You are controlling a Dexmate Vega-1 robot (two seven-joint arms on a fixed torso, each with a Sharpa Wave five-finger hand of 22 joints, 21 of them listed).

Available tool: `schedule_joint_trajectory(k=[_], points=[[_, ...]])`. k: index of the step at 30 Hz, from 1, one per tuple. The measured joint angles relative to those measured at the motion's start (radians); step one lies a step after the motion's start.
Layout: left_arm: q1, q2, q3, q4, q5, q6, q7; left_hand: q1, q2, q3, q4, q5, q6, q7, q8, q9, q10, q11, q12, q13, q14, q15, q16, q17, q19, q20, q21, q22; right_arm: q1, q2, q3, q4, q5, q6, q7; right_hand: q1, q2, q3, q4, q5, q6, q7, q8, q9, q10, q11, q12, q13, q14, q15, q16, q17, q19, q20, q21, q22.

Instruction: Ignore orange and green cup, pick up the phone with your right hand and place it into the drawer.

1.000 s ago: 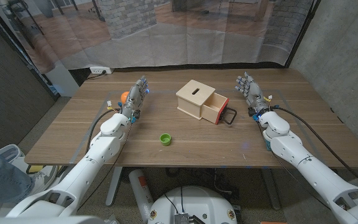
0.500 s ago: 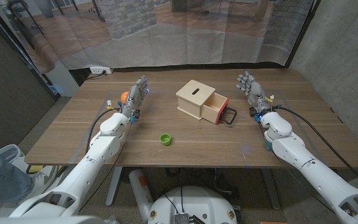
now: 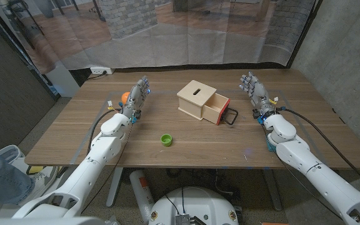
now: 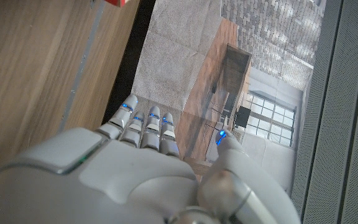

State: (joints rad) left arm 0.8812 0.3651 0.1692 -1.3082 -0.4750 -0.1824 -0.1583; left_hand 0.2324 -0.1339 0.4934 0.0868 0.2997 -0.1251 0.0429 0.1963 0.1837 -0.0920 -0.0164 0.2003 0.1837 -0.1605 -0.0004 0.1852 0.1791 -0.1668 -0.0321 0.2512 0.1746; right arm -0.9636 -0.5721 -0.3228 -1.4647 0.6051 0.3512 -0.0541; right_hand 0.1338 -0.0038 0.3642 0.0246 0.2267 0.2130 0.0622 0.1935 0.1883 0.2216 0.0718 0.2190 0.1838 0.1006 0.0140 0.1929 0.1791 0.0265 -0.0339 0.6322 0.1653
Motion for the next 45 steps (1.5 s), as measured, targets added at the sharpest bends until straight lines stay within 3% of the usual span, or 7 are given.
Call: schedule_joint_trajectory(k=[18,45], points=[[-0.006,-0.006,0.000,0.002,0.018,0.007,-0.008,0.004,0.004,-0.008,0.000,0.004,0.006,-0.006,0.000,0.000,0.000,0.000,0.000,0.000,0.004,-0.004,0.000,0.000,0.000,0.000,-0.004,0.005,-0.051,-0.027,0.022,-0.048,-0.017,0.022,-0.027,0.000,0.000,-0.001,-0.001,-0.005,0.012,-0.012,0.000,0.000,0.018,-0.007,0.000,0.000,0.043,-0.003,0.016,0.005,0.027,-0.002,-0.011,0.000],[-0.026,0.001,0.013,0.009,0.046,0.009,-0.003,0.004,0.004,-0.008,0.000,0.004,0.012,-0.010,0.000,0.000,0.005,-0.005,0.000,0.000,0.004,-0.004,0.000,0.000,0.000,0.000,-0.008,0.005,-0.120,-0.076,0.064,-0.108,-0.038,0.045,-0.056,0.009,0.009,-0.001,-0.010,-0.009,0.017,-0.029,0.000,0.000,0.023,-0.013,0.000,0.000,0.052,-0.012,0.016,0.005,0.044,-0.002,-0.027,0.000]])
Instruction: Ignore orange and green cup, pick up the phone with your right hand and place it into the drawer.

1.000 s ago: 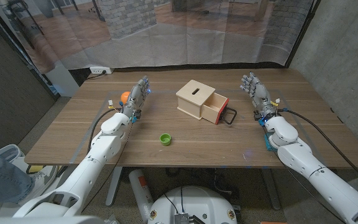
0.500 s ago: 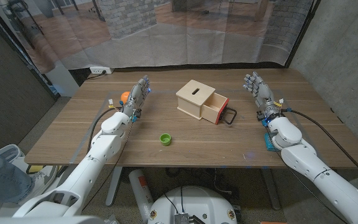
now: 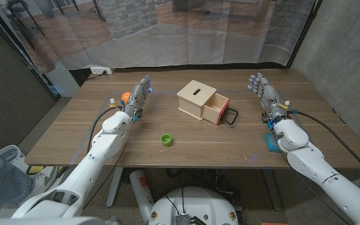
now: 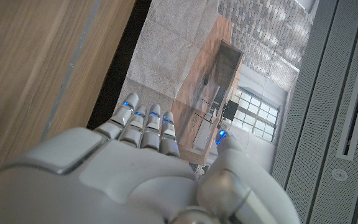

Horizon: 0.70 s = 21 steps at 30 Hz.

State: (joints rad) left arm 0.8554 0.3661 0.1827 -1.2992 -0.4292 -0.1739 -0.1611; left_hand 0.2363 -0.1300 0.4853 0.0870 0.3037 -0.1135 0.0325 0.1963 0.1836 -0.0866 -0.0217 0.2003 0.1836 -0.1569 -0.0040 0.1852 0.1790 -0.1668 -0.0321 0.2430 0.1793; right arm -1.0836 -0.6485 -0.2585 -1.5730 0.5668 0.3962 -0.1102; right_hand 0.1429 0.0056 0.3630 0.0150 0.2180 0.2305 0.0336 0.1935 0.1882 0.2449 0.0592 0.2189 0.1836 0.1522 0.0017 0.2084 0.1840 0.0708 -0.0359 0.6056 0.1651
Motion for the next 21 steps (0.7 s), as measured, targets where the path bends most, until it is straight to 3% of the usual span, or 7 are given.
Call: schedule_joint_trajectory(k=[21], points=[[0.003,0.014,0.007,-0.027,0.011,0.016,0.009,0.004,0.004,-0.007,-0.002,0.007,0.006,0.000,0.001,0.000,0.005,-0.005,0.000,0.000,0.009,-0.002,0.000,0.000,0.000,0.000,-0.007,0.000,-0.043,-0.044,0.021,-0.040,-0.024,0.018,0.013,0.007,0.007,0.001,-0.007,0.001,0.007,-0.007,0.000,0.000,0.016,-0.002,0.009,0.000,0.011,0.000,0.000,0.000,0.008,0.000,-0.010,0.000]])
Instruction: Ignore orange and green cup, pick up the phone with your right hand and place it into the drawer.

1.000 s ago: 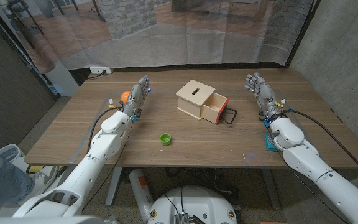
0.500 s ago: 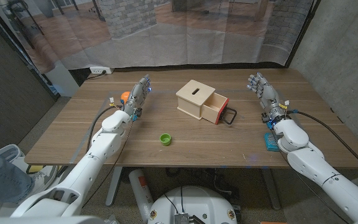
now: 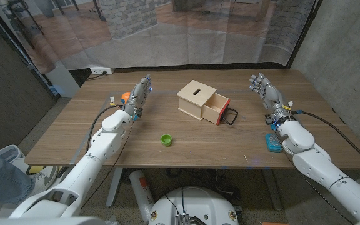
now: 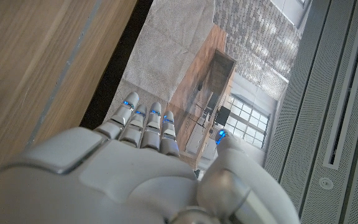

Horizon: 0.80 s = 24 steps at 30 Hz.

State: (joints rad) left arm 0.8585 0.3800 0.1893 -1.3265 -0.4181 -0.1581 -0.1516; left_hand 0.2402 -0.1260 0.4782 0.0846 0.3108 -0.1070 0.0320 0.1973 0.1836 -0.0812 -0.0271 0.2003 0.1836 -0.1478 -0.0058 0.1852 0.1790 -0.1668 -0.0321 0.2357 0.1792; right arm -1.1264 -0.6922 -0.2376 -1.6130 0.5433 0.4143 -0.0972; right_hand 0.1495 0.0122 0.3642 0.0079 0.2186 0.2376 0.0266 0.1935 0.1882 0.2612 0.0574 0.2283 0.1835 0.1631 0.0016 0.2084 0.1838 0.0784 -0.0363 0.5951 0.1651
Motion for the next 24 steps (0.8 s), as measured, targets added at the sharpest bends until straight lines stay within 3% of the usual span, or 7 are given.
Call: schedule_joint_trajectory(k=[24], points=[[0.001,0.001,0.007,-0.009,0.002,0.008,0.006,0.000,0.000,-0.007,-0.003,0.004,0.009,0.002,0.000,0.000,0.007,0.000,0.000,0.000,0.000,0.000,0.000,0.000,0.000,0.000,0.000,0.000,-0.056,-0.024,0.024,-0.031,-0.043,0.029,-0.024,0.009,-0.001,0.001,-0.007,0.000,0.005,-0.005,0.000,0.000,0.003,-0.004,0.000,0.000,0.013,-0.002,0.000,0.000,0.021,0.000,-0.011,0.005]])
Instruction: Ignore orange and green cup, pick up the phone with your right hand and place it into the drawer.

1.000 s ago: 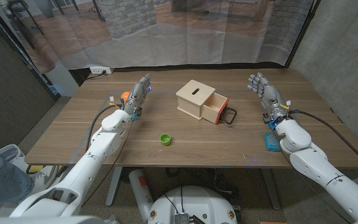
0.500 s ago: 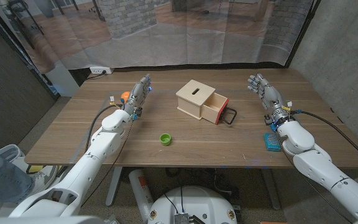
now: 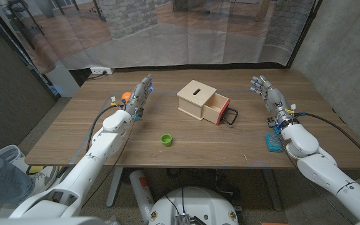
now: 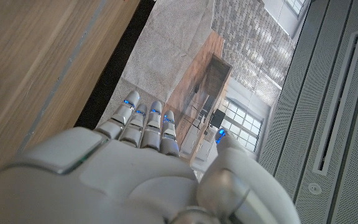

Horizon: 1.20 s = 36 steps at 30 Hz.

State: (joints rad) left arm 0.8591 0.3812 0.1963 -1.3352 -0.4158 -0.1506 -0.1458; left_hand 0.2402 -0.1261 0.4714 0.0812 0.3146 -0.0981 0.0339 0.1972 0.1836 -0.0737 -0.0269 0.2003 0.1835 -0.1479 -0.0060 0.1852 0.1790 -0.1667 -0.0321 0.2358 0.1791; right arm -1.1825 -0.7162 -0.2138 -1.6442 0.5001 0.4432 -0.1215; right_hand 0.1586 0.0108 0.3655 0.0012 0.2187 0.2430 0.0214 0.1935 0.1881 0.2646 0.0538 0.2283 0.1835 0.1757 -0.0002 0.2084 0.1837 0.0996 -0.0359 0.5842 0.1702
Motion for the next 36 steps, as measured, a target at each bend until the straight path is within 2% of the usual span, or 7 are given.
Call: schedule_joint_trajectory(k=[7,24,36], points=[[0.001,-0.002,0.001,-0.003,0.000,0.001,0.003,0.000,0.000,0.000,0.000,0.000,0.004,-0.004,0.000,0.000,0.000,0.000,0.000,0.000,0.000,0.000,0.000,0.000,0.000,0.000,-0.007,0.000,-0.023,-0.006,0.013,-0.011,-0.010,0.008,-0.012,0.000,0.000,-0.004,-0.004,-0.005,0.004,-0.004,0.008,0.000,0.011,0.000,0.000,0.000,0.004,-0.004,0.000,0.000,0.000,0.000,-0.004,0.000],[0.009,-0.003,0.006,-0.019,0.002,0.010,0.013,0.000,0.000,-0.008,0.000,0.000,0.009,-0.002,0.000,0.000,0.003,-0.003,0.000,0.000,0.008,-0.003,0.000,0.000,0.000,0.000,-0.010,0.000,-0.070,-0.016,0.040,-0.033,-0.053,0.022,-0.051,0.017,-0.006,0.000,-0.022,-0.004,0.009,-0.009,0.008,0.000,0.020,-0.002,0.000,0.000,0.011,0.000,0.000,-0.002,0.010,-0.003,-0.015,0.000],[0.010,-0.003,0.011,-0.027,0.005,0.015,0.019,0.004,0.004,-0.008,0.000,0.000,0.009,-0.002,0.000,0.000,0.003,-0.003,0.000,0.000,0.008,-0.003,0.000,0.000,0.000,0.000,-0.010,0.000,-0.083,-0.010,0.047,-0.031,-0.077,0.041,-0.066,0.022,-0.001,0.000,-0.022,-0.004,0.013,-0.013,0.008,0.000,0.025,-0.007,0.000,0.000,0.016,-0.005,0.000,-0.002,0.014,0.000,-0.021,0.000]])
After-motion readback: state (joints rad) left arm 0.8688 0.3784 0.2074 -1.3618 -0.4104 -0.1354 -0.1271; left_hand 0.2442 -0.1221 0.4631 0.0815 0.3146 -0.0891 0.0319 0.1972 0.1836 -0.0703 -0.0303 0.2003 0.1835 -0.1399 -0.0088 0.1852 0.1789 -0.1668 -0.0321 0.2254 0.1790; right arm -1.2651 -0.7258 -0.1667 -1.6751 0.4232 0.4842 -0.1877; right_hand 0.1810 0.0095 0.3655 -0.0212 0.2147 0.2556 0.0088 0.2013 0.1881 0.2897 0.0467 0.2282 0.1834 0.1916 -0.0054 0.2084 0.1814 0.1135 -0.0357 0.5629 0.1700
